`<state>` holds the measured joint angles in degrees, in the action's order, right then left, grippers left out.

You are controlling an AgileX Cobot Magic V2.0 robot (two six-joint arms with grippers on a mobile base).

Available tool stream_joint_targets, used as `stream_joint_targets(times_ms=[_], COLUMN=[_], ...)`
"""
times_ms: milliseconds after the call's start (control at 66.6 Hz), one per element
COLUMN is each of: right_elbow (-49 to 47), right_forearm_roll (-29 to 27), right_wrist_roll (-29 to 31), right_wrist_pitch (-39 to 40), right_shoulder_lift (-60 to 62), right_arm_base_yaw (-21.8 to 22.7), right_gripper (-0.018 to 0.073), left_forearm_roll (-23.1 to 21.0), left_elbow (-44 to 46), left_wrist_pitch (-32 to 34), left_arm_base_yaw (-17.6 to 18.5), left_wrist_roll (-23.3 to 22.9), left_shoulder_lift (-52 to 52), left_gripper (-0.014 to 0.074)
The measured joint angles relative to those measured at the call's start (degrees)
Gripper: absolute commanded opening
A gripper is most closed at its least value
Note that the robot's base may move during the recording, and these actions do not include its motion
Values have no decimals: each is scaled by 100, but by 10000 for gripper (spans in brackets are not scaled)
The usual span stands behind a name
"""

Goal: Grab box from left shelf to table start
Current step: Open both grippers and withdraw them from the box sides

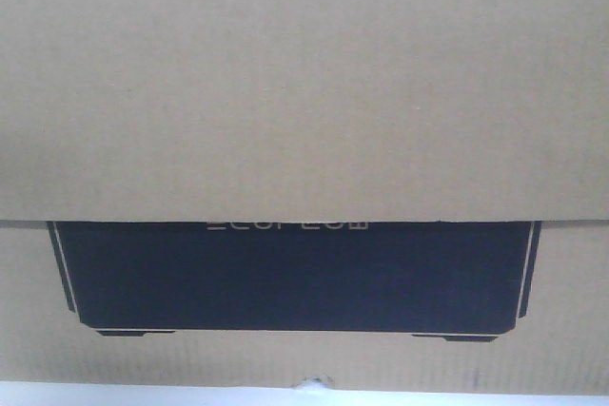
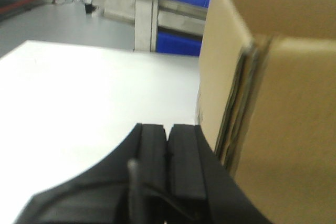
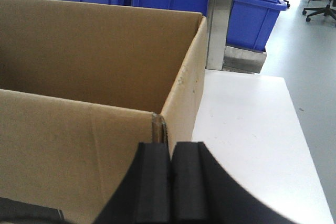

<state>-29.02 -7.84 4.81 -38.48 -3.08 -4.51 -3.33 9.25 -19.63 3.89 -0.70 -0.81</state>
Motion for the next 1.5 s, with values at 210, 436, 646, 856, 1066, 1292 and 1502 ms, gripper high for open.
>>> stream_joint_targets(times_ms=[210, 436, 646, 856, 1066, 1292, 1502], right_elbow=[0, 0, 0, 0, 165, 1410, 2698], right_forearm_roll=[0, 0, 0, 0, 356, 634, 669], right_wrist_roll=[0, 0, 0, 0, 4, -30, -34], right_wrist_pitch=[0, 0, 0, 0, 258, 1301, 2222], right_shoulder_lift=[0, 0, 0, 0, 0, 125, 354], right_arm_base_yaw=[0, 0, 0, 0, 0, 169, 328], right_gripper=[57, 57, 57, 57, 57, 57, 57], left_forearm_roll=[0, 0, 0, 0, 0, 0, 0], left_elbow=[-1051, -1089, -1098, -1098, -1098, -1098, -1098], left_wrist_pitch=[1038, 642, 569, 569, 569, 569, 569], left_arm_base_yaw=[142, 165, 165, 165, 165, 165, 165], left_wrist_roll=[0, 0, 10, 10, 19, 19, 19], left_shoulder_lift=[0, 0, 0, 0, 0, 0, 0], left_gripper=[-99, -99, -99, -99, -99, -99, -99])
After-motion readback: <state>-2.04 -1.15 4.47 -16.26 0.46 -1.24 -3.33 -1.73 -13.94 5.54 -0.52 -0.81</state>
